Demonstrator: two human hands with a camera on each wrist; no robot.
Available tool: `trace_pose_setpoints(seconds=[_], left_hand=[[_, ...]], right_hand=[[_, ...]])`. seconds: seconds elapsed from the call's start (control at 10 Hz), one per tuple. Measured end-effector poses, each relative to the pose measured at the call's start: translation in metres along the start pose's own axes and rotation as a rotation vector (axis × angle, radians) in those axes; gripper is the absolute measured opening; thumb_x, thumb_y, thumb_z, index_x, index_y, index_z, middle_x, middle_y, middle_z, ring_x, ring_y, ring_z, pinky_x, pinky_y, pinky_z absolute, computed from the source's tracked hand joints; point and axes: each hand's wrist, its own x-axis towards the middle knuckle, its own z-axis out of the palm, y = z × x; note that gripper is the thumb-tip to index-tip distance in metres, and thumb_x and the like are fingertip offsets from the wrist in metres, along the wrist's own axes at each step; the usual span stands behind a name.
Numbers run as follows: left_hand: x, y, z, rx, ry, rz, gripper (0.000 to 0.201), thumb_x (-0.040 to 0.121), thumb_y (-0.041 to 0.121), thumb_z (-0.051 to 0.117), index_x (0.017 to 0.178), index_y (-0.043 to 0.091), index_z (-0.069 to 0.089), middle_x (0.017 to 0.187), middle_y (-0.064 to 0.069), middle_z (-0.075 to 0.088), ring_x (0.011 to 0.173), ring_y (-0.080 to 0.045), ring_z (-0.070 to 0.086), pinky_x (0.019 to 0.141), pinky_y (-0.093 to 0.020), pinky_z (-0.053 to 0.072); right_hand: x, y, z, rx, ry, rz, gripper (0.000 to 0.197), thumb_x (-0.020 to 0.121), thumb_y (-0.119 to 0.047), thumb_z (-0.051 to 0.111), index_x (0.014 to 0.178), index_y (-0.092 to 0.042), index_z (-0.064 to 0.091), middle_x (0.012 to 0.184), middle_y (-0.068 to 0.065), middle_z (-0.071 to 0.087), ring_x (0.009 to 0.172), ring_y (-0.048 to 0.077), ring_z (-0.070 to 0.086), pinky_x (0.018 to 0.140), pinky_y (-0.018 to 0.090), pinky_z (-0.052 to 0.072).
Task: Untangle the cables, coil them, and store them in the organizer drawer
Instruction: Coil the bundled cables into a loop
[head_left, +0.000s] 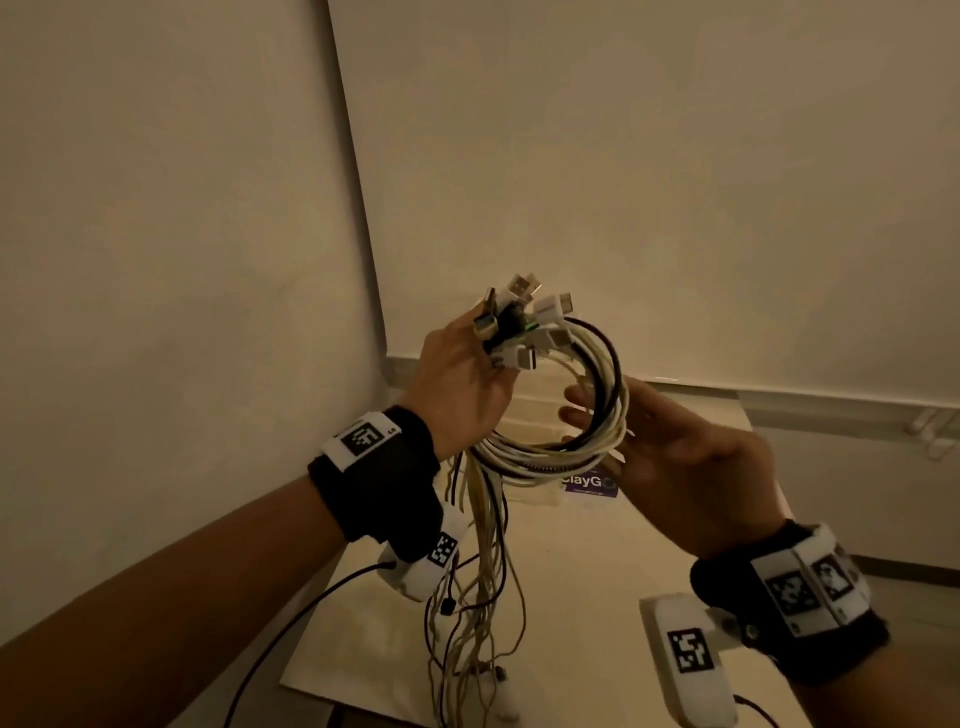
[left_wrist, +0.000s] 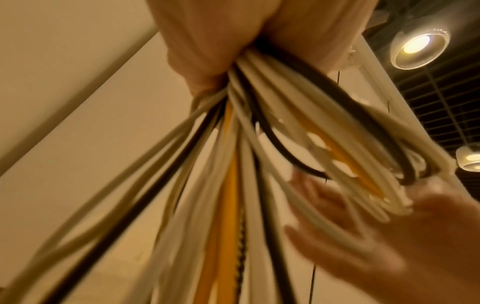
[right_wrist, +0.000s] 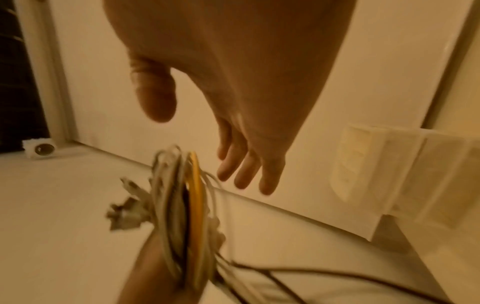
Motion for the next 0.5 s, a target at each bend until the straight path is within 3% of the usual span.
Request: trace_pose_setpoints(seconds=[0.1, 0.2, 0.3, 0.4, 0.5], left_hand=[[0.004, 0.009, 0.004, 0.109, 0.012, 0.007, 0.034, 0.092, 0.026, 0.057, 0.106, -0.004, 0.063, 0.080, -0.010, 0.065, 0.081, -0.033, 0.065, 0.065, -0.020, 0.037], [0.014, 0.027, 0.003, -0.063, 0.059, -0.040, 0.032, 0.089, 0.032, 0.060, 0.098, 0.002, 0.063, 0.080, -0.013, 0.068, 0.070, -0.030, 0.064, 0.064, -0.032, 0.052], [0.026, 0.030, 0.004, -0.391, 0.040, -0.245, 0.013, 0.091, 0.027, 0.060, 0.101, 0.019, 0.063, 0.069, -0.006, 0.062, 0.041, -0.020, 0.051, 0.050, -0.036, 0.051], [0.028, 0.026, 0.002, -0.488, 0.061, -0.368, 0.006, 0.094, 0.016, 0.059, 0.098, 0.018, 0.062, 0.059, 0.005, 0.053, 0.036, -0.011, 0.042, 0.050, -0.029, 0.046], [0.028, 0.024, 0.001, -0.580, 0.101, -0.438, 0.014, 0.095, 0.012, 0.058, 0.086, 0.023, 0.062, 0.062, -0.004, 0.046, 0.038, -0.012, 0.037, 0.046, -0.026, 0.041]], right_hand=[[0.012, 0.039, 0.008, -0.166, 0.061, -0.007, 0.104, 0.038, -0.002, 0.068, 0.139, 0.000, 0.040, 0.138, 0.021, 0.052, 0.130, 0.036, 0.047, 0.109, 0.048, 0.038], [0.021, 0.061, 0.023, -0.561, 0.102, -0.028, 0.076, 0.048, 0.012, 0.050, 0.117, -0.018, 0.062, 0.103, 0.004, 0.068, 0.095, 0.018, 0.064, 0.077, 0.032, 0.050], [0.025, 0.071, 0.026, -0.594, 0.124, 0.018, 0.055, 0.059, 0.010, 0.054, 0.106, -0.014, 0.070, 0.099, 0.006, 0.071, 0.100, 0.023, 0.065, 0.083, 0.036, 0.052], [0.028, 0.072, 0.031, -0.682, 0.158, 0.030, 0.033, 0.076, 0.004, 0.064, 0.108, 0.002, 0.062, 0.097, 0.020, 0.068, 0.094, 0.030, 0.066, 0.082, 0.037, 0.054], [0.030, 0.078, 0.040, -0.805, 0.190, 0.086, 0.007, 0.088, -0.001, 0.061, 0.089, 0.006, 0.060, 0.070, 0.013, 0.062, 0.063, 0.017, 0.061, 0.059, 0.022, 0.051]])
